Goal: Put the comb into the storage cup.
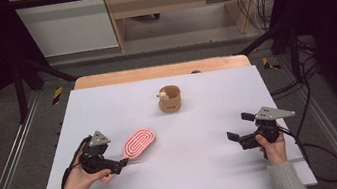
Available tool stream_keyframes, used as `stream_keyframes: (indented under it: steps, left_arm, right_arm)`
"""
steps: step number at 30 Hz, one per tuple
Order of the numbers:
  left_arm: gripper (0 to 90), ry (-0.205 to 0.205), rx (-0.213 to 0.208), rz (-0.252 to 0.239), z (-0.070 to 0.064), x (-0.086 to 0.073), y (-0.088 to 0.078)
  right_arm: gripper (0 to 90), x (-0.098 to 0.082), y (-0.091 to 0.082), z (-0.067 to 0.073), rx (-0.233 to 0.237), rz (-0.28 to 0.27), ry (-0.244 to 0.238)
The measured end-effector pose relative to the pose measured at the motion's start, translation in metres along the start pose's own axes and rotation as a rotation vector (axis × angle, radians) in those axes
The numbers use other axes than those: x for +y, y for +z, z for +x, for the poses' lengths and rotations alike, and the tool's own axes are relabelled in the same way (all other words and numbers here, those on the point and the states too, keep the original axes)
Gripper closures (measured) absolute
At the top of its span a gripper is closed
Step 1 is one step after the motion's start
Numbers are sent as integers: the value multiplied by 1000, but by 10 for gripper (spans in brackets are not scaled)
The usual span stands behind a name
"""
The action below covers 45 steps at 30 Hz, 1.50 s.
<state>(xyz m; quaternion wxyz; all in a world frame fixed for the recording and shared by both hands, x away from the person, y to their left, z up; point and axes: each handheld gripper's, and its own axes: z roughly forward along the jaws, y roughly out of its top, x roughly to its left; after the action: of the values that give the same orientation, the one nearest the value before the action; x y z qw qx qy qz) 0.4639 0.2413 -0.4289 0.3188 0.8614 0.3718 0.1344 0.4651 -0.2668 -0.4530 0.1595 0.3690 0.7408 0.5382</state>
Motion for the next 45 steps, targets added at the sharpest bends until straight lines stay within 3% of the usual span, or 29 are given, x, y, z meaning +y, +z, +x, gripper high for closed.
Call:
stream_keyframes:
  steps: [15, 26, 36, 41, 45]
  left_arm:
    - [42, 24, 1, 59, -4, -2, 9]
    - [151, 45, -11, 91, -7, -4, 15]
    - [334, 83, -27, 121, -8, -7, 21]
    - [455, 78, -31, 132, -7, -8, 22]
    - [496, 73, -41, 134, -7, -8, 24]
  right_arm:
    - [4, 0, 0, 0, 0, 1, -1]
    - [4, 0, 0, 0, 0, 1, -1]
    - [4, 0, 0, 0, -1, 1, -1]
    - [4, 0, 0, 0, 0, 1, 0]
    - [4, 0, 0, 0, -1, 1, -1]
